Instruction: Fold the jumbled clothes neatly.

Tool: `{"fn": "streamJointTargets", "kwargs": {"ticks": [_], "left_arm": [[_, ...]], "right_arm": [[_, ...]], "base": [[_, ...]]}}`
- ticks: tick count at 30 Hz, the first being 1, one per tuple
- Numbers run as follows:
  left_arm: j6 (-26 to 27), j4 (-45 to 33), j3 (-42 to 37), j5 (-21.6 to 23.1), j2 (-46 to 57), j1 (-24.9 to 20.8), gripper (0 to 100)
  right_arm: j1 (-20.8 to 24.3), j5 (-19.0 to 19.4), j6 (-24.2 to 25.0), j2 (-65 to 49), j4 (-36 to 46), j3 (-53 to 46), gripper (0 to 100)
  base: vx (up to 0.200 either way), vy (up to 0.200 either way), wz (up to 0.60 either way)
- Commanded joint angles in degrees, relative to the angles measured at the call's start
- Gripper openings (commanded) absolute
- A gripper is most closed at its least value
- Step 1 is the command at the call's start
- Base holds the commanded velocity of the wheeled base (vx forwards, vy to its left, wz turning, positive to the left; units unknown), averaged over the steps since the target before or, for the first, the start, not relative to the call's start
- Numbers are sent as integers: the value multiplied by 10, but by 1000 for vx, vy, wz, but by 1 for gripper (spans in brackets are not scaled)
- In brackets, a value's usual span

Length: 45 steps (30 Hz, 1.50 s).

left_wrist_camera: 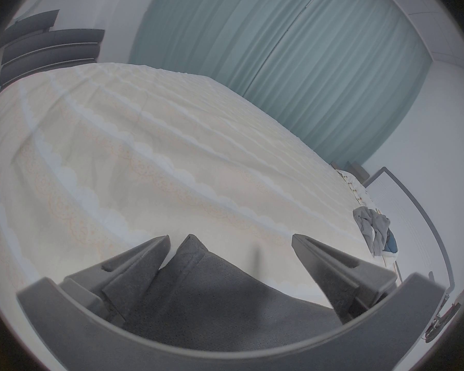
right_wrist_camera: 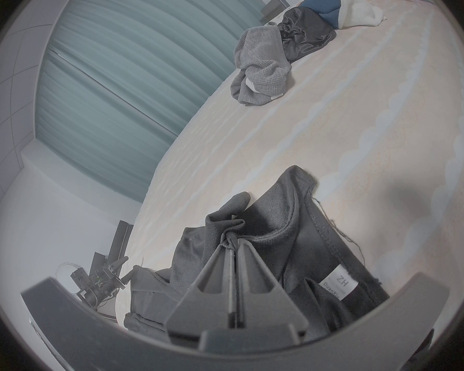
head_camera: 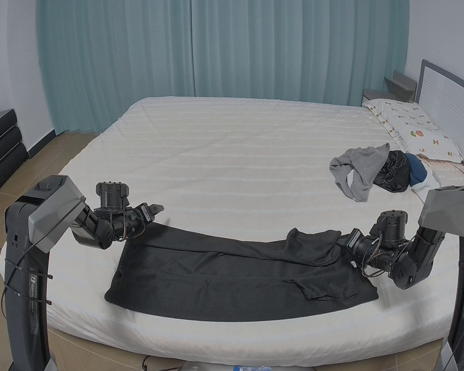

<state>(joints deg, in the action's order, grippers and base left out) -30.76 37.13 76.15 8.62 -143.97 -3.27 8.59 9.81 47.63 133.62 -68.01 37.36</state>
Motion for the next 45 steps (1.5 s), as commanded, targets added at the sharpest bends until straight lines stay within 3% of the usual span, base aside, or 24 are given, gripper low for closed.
{"fn": "streamJointTargets", "kwargs": {"ticks": [1,2,19,25,31,37,41,45], "left_arm": [[2,0,0,0,-4,0,100],[2,0,0,0,-4,1,0],[1,15,-76,0,81,34,0],[0,72,-141,1,117,43,0],[-3,186,-271,25,156,48,0],[-6,259,-312,25,150,52,0],[-29,266,-295,18,136,55,0],[-93,293,-270,18,121,56,0]], "right_arm": [[0,0,0,1,0,0,0],[0,0,0,0,0,0,0],[-5,5,0,0,-1,3,0],[-5,5,3,-6,-4,5,0],[-5,5,3,-23,-6,-4,0],[-2,2,23,-20,-22,15,0],[-2,-1,30,-12,-43,27,0],[-6,-10,44,1,-102,46,0]], "base": [[0,0,0],[0,0,0],[0,0,0],[0,0,0],[0,0,0],[0,0,0],[0,0,0],[0,0,0]]}}
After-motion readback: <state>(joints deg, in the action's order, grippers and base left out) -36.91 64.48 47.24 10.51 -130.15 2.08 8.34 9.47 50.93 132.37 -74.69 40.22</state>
